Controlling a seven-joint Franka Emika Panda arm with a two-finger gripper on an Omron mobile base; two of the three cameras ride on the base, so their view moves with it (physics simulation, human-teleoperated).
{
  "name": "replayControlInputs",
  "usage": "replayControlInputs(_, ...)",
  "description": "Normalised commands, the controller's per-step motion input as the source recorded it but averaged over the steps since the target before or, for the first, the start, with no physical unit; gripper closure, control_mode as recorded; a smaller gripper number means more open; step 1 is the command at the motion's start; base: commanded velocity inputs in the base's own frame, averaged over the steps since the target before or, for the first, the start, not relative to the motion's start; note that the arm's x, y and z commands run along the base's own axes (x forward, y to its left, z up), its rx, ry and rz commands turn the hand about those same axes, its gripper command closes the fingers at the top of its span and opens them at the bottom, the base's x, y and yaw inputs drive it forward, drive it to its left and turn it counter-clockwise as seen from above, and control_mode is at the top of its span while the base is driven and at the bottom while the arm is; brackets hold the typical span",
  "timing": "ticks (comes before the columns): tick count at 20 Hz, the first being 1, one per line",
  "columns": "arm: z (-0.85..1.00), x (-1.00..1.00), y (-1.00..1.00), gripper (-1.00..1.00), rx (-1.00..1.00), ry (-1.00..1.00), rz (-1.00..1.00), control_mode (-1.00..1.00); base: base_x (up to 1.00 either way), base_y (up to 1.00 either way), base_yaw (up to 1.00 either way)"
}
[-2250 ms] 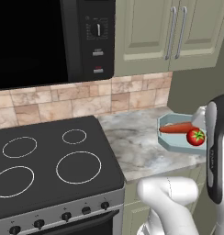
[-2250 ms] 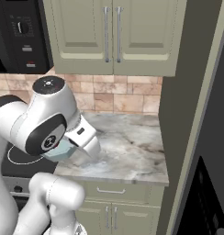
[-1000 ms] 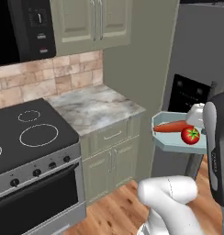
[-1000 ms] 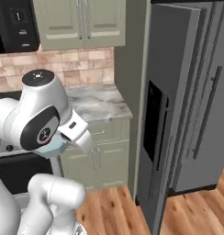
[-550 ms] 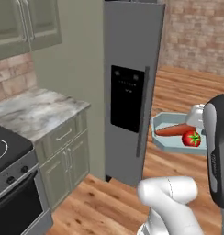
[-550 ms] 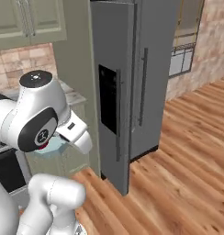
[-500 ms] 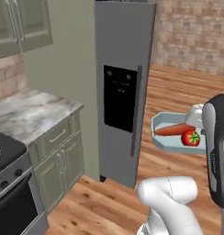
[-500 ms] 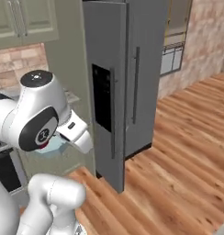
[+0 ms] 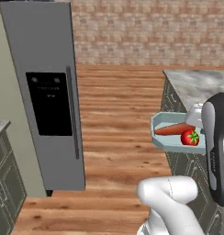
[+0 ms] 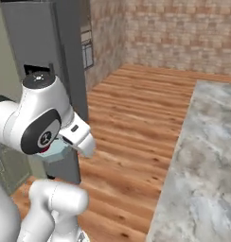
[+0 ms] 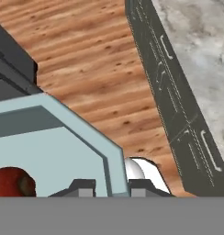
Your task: Take the tomato and carrot out of the freezer and place them in the tupperware container on the counter. Then put the tupperware containing the vegetables back in the freezer.
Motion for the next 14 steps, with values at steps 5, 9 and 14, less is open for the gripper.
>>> replayControlInputs(5,0.0,0.0,0.0,1.0,0.0,0.0,0.0,1.0,0.06,0.0,-0.66)
replayControlInputs(9,0.0,0.0,0.0,1.0,0.0,0.0,0.0,1.0,0.9,0.19,-0.37)
replayControlInputs(14,0.0,0.0,0.0,1.0,0.0,0.0,0.0,1.0,1.0,0.32,-0.16)
